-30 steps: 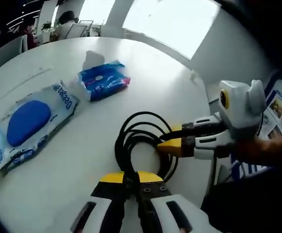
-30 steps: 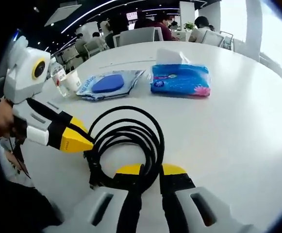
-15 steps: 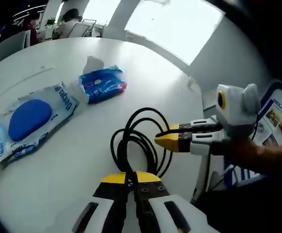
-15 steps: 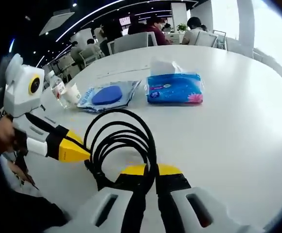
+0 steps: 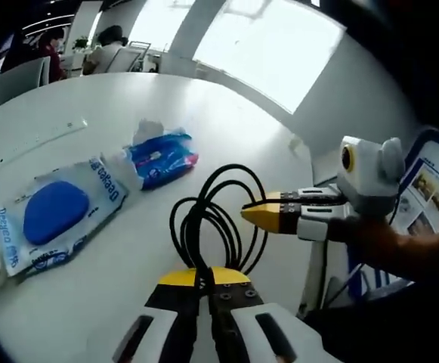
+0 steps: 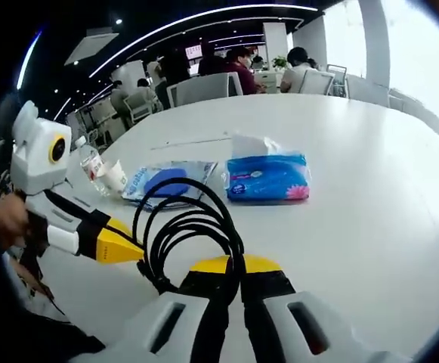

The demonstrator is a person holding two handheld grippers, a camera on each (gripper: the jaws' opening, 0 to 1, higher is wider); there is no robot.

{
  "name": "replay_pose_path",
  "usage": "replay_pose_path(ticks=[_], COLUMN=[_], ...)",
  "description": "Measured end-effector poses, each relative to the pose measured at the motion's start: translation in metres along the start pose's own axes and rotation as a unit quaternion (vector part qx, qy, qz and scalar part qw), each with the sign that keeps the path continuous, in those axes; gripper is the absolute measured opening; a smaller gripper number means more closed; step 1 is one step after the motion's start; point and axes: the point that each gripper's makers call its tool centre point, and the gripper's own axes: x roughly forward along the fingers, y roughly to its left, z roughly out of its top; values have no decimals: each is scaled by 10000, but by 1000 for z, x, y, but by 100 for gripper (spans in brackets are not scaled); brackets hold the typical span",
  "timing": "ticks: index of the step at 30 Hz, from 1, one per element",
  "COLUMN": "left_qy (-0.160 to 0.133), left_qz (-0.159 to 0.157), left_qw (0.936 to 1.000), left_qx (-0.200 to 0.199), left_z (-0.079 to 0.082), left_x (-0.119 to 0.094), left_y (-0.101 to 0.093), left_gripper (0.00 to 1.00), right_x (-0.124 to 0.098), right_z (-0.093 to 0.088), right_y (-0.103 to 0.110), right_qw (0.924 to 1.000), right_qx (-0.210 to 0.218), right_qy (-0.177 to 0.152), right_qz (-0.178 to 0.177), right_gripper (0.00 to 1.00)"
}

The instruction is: Arrange the tabletop items into an orderly group along one side of the table until the central work area is clear of visible clutter.

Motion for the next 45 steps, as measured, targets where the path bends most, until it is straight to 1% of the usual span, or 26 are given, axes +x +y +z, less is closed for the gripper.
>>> replay_pose_path(ticks=[6, 13, 17, 20, 27, 32, 35, 37, 39, 44, 45], left_qy=[-64, -61, -30, 28, 100, 191, 274, 288, 276, 296, 297], left_qz=[49, 129, 140, 121, 155, 166, 167, 213, 229, 323, 334], left_qw=[10000, 9998, 9995, 9990, 9981, 9975, 9968, 9970, 9972, 9975, 9975], left_qx=[-11, -147, -286, -432, -586, -656, -726, -684, -656, -560, -546], left_z=[10, 15, 15, 13, 10, 5, 1, 1, 2, 3, 3], left_x=[1, 6, 11, 15, 23, 28, 32, 33, 34, 37, 37], left_y=[7, 20, 27, 32, 43, 49, 52, 53, 54, 57, 58], left_gripper=[1, 1, 1, 1, 1, 1, 2, 2, 2, 3, 4], right_x=[6, 21, 25, 31, 45, 52, 57, 60, 64, 71, 73], right_z=[11, 17, 18, 14, 6, 3, -1, -4, -5, -7, -9], right_y=[0, -2, -1, -2, -2, -2, -4, -3, -6, -9, -9], right_qw=[10000, 9999, 9999, 9997, 9991, 9985, 9978, 9976, 9960, 9956, 9949], right_qx=[-56, -116, -92, -70, -128, -190, -363, -386, -682, -705, -782], right_qy=[-42, -14, 21, 137, 312, 420, 488, 518, 538, 582, 613], right_qz=[37, 109, 141, 188, 247, 279, 263, 256, 191, 188, 177], right_gripper=[0, 0, 0, 0, 0, 1, 2, 2, 4, 6, 6])
